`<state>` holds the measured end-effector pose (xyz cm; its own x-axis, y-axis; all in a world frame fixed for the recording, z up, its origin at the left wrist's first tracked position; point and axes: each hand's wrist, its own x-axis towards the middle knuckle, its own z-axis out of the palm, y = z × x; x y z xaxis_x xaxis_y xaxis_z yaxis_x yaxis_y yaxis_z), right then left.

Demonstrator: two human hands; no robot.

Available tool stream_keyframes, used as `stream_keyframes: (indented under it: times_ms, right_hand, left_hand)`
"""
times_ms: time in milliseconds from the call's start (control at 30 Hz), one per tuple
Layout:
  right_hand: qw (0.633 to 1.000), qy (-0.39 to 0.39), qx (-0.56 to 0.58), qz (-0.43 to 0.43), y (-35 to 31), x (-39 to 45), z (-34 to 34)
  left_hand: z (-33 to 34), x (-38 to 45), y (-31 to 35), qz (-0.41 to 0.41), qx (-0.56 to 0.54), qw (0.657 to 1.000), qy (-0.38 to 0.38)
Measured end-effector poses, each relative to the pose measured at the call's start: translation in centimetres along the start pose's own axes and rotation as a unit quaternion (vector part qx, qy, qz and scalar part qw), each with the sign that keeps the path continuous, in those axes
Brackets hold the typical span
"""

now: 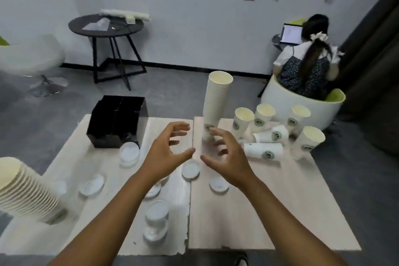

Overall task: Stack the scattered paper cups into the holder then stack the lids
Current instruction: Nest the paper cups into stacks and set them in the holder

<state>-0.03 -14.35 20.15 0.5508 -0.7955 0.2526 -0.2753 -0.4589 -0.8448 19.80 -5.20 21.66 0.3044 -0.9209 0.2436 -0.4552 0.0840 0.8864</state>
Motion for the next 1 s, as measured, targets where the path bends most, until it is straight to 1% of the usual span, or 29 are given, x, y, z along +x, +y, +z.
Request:
stream_keyframes:
  times_ms: [100,233,300,467,600,700,867,1000]
  right_hand:
    - [0.997,0.043,0.008,0.068,5.1,-3.0,-4.9]
    - [0.983,0.099,0.021,0.151,11.2,-5.7,-10.8]
    - [0.978,0.118,0.028,0.172,13.7,-6.4,-13.7]
    - [0.968,0.158,0.036,0.193,19.0,-6.3,-20.0]
    - [0.956,0.215,0.042,0.193,22.7,-5.3,-24.1]
    - [0.952,0.235,0.037,0.192,25.2,-4.2,-27.1]
    - [0.952,0.227,0.025,0.203,29.1,-1.8,-30.1]
    - [0.960,0.197,0.034,0.197,31.9,0.5,-30.9]
  left_hand:
    - [6.8,1.3,0.3,-0.007,0.002,0.998,-0.060]
    - [15.0,2.9,0.7,-0.023,-0.003,0.994,-0.110]
    - [18.5,4.1,1.1,-0.028,0.001,0.991,-0.128]
    - [26.5,7.9,2.3,-0.030,-0.001,0.987,-0.157]
    - [32.1,10.9,3.3,-0.028,-0.001,0.986,-0.166]
    - [35.0,12.4,2.9,-0.055,-0.002,0.985,-0.161]
    - [37.6,15.0,1.4,-0.080,0.032,0.983,-0.163]
    - [38.9,17.5,-0.3,-0.080,0.074,0.975,-0.192]
